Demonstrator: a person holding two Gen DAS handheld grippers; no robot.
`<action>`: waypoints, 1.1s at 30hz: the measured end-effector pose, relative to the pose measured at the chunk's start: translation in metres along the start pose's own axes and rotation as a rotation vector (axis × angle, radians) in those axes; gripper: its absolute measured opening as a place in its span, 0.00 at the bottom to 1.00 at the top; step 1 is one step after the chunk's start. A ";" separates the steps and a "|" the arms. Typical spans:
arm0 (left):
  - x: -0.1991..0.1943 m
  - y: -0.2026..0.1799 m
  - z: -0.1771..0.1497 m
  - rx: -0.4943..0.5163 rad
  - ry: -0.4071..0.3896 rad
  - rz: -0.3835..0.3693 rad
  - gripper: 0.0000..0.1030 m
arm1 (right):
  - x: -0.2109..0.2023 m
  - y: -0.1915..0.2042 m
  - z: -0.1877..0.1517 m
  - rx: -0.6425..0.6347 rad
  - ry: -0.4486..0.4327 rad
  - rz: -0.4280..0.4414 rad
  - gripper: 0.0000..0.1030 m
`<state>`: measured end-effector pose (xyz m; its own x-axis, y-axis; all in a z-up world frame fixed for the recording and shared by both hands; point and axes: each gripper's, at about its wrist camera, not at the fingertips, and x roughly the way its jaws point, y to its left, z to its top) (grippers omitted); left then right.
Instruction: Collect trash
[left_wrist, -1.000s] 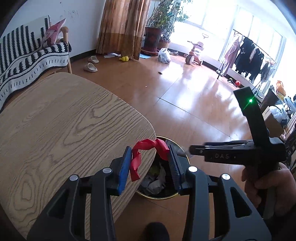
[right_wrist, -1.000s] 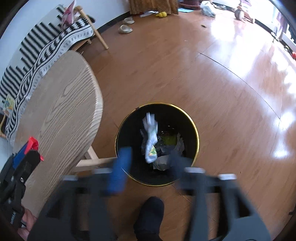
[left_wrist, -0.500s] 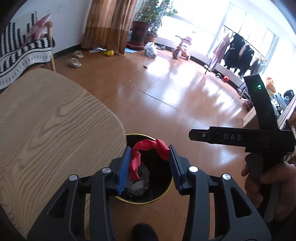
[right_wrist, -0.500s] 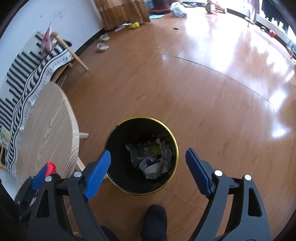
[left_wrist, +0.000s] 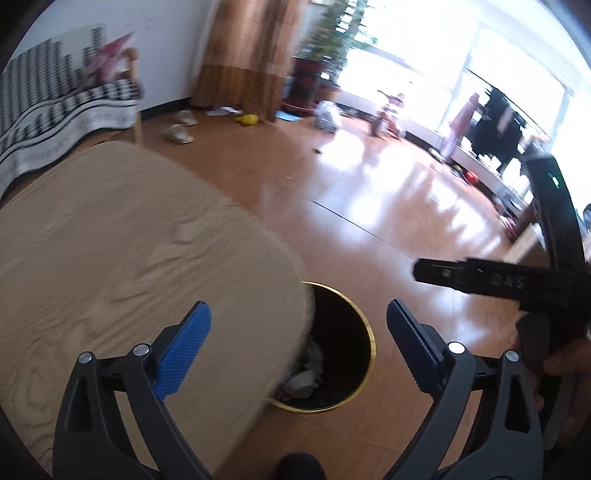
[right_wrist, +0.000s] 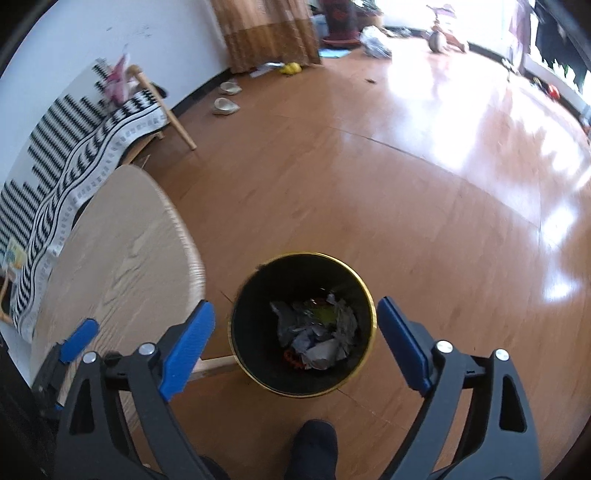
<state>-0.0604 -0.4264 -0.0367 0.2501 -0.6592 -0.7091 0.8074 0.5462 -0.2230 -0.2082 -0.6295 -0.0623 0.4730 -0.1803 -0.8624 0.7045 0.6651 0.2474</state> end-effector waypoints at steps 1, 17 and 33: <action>-0.012 0.013 0.000 -0.019 -0.011 0.027 0.91 | -0.001 0.009 0.000 -0.020 -0.003 0.004 0.85; -0.240 0.248 -0.093 -0.380 -0.114 0.605 0.94 | -0.009 0.320 -0.090 -0.558 -0.011 0.305 0.87; -0.325 0.347 -0.179 -0.569 -0.117 0.810 0.94 | 0.013 0.465 -0.185 -0.805 0.053 0.357 0.87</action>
<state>0.0432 0.0702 -0.0034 0.6879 -0.0083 -0.7257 0.0010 0.9999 -0.0106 0.0277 -0.1882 -0.0397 0.5544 0.1567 -0.8173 -0.0767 0.9876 0.1373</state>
